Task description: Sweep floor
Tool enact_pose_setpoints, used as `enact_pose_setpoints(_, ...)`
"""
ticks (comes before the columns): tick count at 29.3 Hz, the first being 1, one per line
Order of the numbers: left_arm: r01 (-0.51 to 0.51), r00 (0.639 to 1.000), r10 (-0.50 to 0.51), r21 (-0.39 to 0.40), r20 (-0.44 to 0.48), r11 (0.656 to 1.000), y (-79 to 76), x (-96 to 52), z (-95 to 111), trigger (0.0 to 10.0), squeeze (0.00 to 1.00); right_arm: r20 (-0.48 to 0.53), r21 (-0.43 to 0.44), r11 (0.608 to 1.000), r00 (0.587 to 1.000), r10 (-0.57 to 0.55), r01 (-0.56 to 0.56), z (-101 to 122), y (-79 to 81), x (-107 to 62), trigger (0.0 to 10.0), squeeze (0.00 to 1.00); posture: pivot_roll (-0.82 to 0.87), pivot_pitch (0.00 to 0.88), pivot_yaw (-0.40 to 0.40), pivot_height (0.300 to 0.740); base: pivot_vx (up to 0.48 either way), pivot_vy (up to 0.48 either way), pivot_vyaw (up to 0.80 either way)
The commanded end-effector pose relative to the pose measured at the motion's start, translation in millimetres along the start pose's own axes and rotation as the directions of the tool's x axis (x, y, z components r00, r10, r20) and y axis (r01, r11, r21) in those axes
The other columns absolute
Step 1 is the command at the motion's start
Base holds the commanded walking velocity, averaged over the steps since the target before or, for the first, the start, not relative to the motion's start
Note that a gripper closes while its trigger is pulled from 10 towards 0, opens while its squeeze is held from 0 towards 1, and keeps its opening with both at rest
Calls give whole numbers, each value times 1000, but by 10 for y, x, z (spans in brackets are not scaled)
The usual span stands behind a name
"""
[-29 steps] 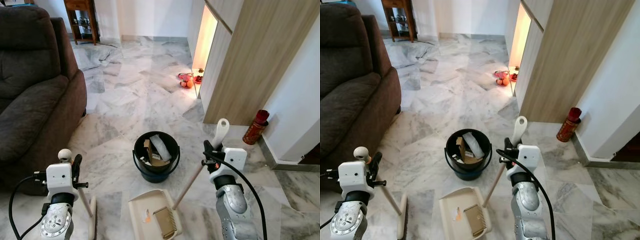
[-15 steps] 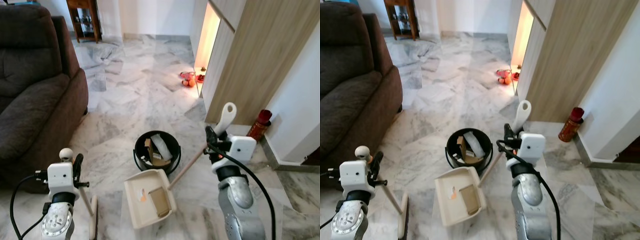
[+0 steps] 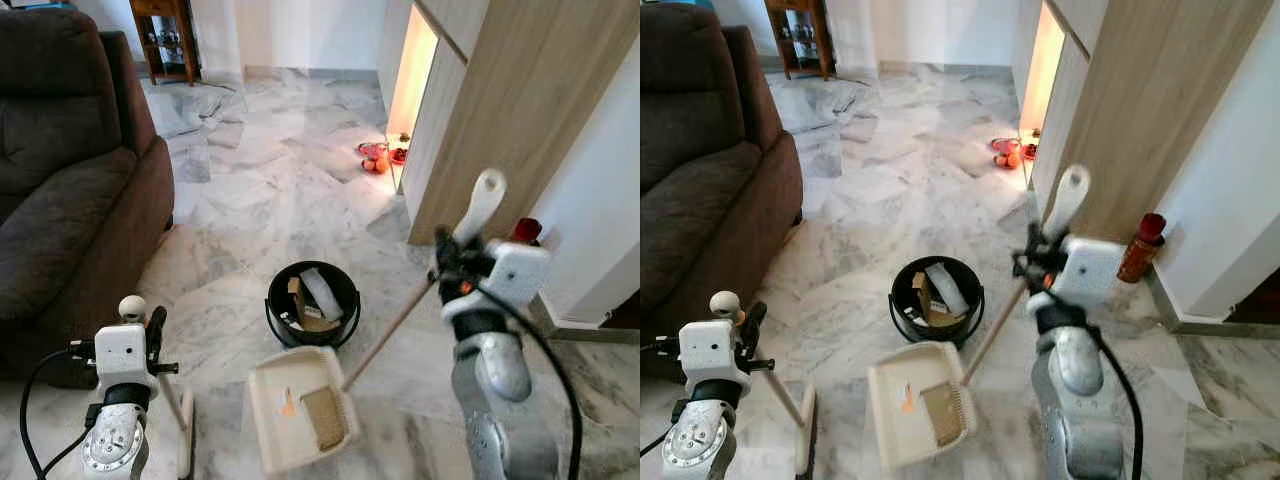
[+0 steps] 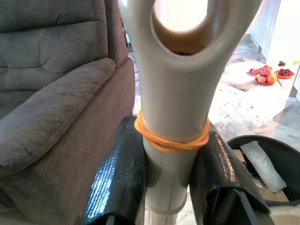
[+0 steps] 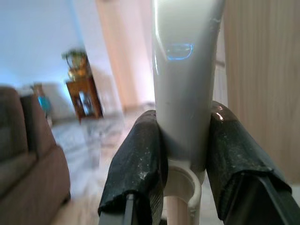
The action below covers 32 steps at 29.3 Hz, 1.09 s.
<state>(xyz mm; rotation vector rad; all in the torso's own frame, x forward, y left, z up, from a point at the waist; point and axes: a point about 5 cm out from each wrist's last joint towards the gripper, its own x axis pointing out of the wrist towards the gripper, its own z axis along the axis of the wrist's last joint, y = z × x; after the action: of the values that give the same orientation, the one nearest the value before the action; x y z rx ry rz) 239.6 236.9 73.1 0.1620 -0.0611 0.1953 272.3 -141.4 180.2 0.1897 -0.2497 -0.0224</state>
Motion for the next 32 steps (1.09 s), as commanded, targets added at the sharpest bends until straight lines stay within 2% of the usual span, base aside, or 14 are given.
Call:
enact_pose_setpoints(1, -3, 999, 3, 8, 53, 1000, 19, 41, 102, 10000, 0, 100, 41, 999, 995, -6, 1, 198, 28, 17, 10000, 0, 60, 0, -19, 740, 0, 0, 0)
enact_pose_setpoints(7, -7, 998, 6, 11, 58, 1000, 19, 40, 109, 10000, 0, 160, 72, 997, 987, -31, 20, 313, 55, 61, 10000, 0, 69, 0, -22, 740, 0, 0, 0)
enact_pose_setpoints(9, -14, 998, 13, 12, 59, 1000, 30, 40, 110, 10000, 0, 209, 68, 997, 977, -51, 38, 415, 71, 93, 10000, 0, 69, 0, -23, 740, 0, 0, 0)
enact_pose_setpoints(16, -14, 998, 13, 16, 60, 1000, 33, 39, 113, 10000, 0, 225, 64, 997, 973, -55, 42, 383, 87, 175, 10000, 0, 83, 0, -24, 740, 0, 0, 0)
enact_pose_setpoints(32, -7, 998, 7, 15, 56, 1000, 40, 15, 112, 10000, 0, 236, 63, 998, 971, -42, 27, 358, 103, 246, 10000, 0, 90, 0, -21, 740, 271, 0, 0)
